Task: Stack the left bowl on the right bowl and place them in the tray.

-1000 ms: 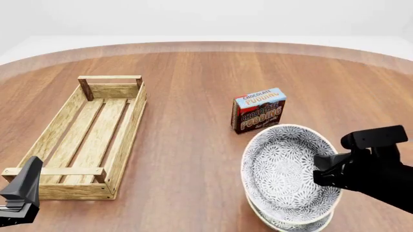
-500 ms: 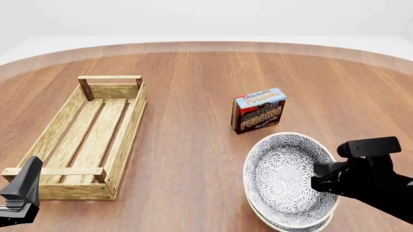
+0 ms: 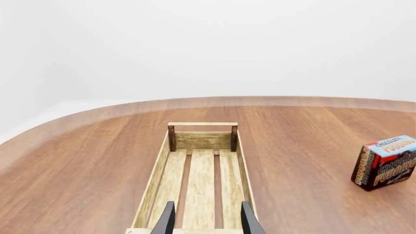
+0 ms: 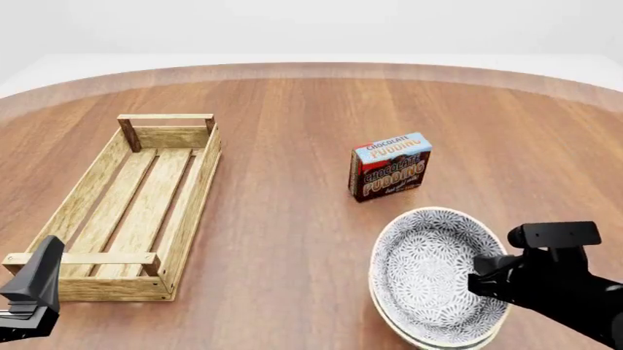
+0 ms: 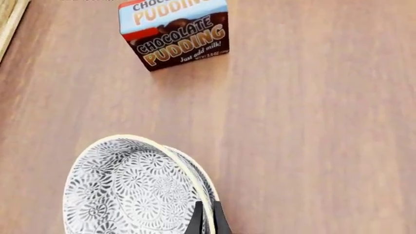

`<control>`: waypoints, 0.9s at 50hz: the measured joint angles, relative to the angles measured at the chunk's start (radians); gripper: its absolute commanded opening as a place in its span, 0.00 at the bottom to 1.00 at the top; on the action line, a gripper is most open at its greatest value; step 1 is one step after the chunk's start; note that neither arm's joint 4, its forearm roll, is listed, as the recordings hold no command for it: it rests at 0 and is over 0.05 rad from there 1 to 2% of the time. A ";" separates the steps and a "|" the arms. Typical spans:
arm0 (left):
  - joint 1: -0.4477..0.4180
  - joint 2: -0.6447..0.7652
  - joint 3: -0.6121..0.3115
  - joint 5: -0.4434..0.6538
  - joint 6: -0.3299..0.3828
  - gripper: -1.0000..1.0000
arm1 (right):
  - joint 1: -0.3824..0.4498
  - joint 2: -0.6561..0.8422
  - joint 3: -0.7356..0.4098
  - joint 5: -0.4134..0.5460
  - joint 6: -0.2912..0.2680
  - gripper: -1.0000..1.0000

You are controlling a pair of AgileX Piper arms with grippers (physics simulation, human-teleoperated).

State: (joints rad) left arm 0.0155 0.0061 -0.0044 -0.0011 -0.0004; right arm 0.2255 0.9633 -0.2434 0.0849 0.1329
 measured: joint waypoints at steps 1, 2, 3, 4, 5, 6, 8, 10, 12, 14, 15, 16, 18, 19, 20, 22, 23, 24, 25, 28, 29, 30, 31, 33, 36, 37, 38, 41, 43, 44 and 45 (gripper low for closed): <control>0.000 0.000 0.000 0.000 0.000 1.00 | -0.001 0.000 0.001 0.000 0.000 1.00; 0.000 0.000 0.000 0.000 0.000 1.00 | -0.002 -0.001 0.001 -0.001 0.000 1.00; 0.000 0.000 0.000 0.000 0.000 1.00 | -0.003 -0.001 0.002 0.000 -0.001 1.00; 0.000 0.000 0.000 0.000 0.000 1.00 | -0.004 -0.002 0.002 0.000 -0.001 1.00; 0.000 0.000 0.000 0.000 0.000 1.00 | -0.004 -0.003 0.002 0.001 -0.002 1.00; 0.000 0.000 0.000 0.000 0.000 1.00 | -0.005 -0.004 0.002 0.001 -0.002 1.00; 0.000 0.000 0.000 0.000 0.000 1.00 | -0.006 -0.006 0.001 0.003 -0.003 1.00; 0.001 0.000 0.000 0.000 0.000 1.00 | -0.007 -0.008 0.001 0.004 -0.004 1.00; 0.001 0.000 0.000 0.000 0.000 1.00 | -0.007 -0.009 0.001 0.005 -0.004 1.00; 0.001 0.000 0.000 0.000 0.000 1.00 | -0.006 -0.010 0.000 0.006 -0.005 1.00; 0.001 0.000 0.000 0.000 0.000 1.00 | -0.006 -0.010 0.000 0.006 -0.005 1.00; 0.001 0.000 0.000 0.000 0.000 1.00 | -0.006 -0.010 0.000 0.006 -0.005 1.00; 0.001 0.000 0.000 0.000 0.000 1.00 | -0.006 -0.011 -0.001 0.007 -0.005 1.00; 0.001 0.000 0.000 0.000 0.000 1.00 | -0.006 -0.012 -0.001 0.008 -0.006 1.00; 0.001 0.000 0.000 0.000 0.000 1.00 | -0.006 -0.012 -0.002 0.009 -0.006 1.00; 0.001 0.000 0.000 0.000 0.000 1.00 | -0.006 -0.014 -0.003 0.012 -0.007 1.00; 0.001 0.000 0.000 0.000 0.000 1.00 | -0.006 -0.016 -0.005 0.014 -0.007 1.00; 0.001 0.000 0.000 0.000 0.000 1.00 | -0.006 -0.018 -0.006 0.017 -0.008 1.00; 0.001 0.000 0.000 0.000 0.000 1.00 | -0.007 -0.021 -0.008 0.022 -0.009 1.00; 0.001 0.000 0.000 0.000 0.000 1.00 | -0.012 -0.040 -0.022 0.047 -0.015 1.00; 0.001 0.000 0.000 0.000 0.000 1.00 | -0.014 -0.050 -0.029 0.060 -0.017 1.00; 0.001 0.000 0.000 0.000 0.000 1.00 | -0.016 -0.061 -0.037 0.075 -0.021 1.00; 0.001 0.000 0.000 0.000 0.000 1.00 | -0.018 -0.071 -0.045 0.088 -0.023 1.00; 0.001 0.000 0.000 0.000 0.000 1.00 | -0.023 -0.094 -0.064 0.119 -0.030 1.00; 0.002 0.000 0.000 0.000 0.000 1.00 | -0.031 -0.131 -0.099 0.172 -0.041 1.00; 0.002 0.000 0.000 0.000 0.000 1.00 | -0.034 -0.144 -0.112 0.191 -0.045 1.00; 0.002 0.000 0.000 0.000 0.000 1.00 | -0.037 -0.155 -0.125 0.208 -0.049 1.00; 0.002 0.000 0.000 0.000 0.000 1.00 | -0.046 -0.188 -0.161 0.258 -0.059 1.00; 0.002 0.000 0.000 0.000 0.000 1.00 | -0.052 -0.209 -0.184 0.289 -0.065 1.00; 0.002 0.000 0.000 0.000 0.000 1.00 | -0.055 -0.218 -0.193 0.302 -0.068 1.00; 0.002 0.000 0.000 0.000 0.000 1.00 | -0.059 -0.227 -0.201 0.314 -0.071 1.00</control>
State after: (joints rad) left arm 0.0174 0.0062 -0.0044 -0.0009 -0.0003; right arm 0.1666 0.7364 -0.4447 0.3991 0.0622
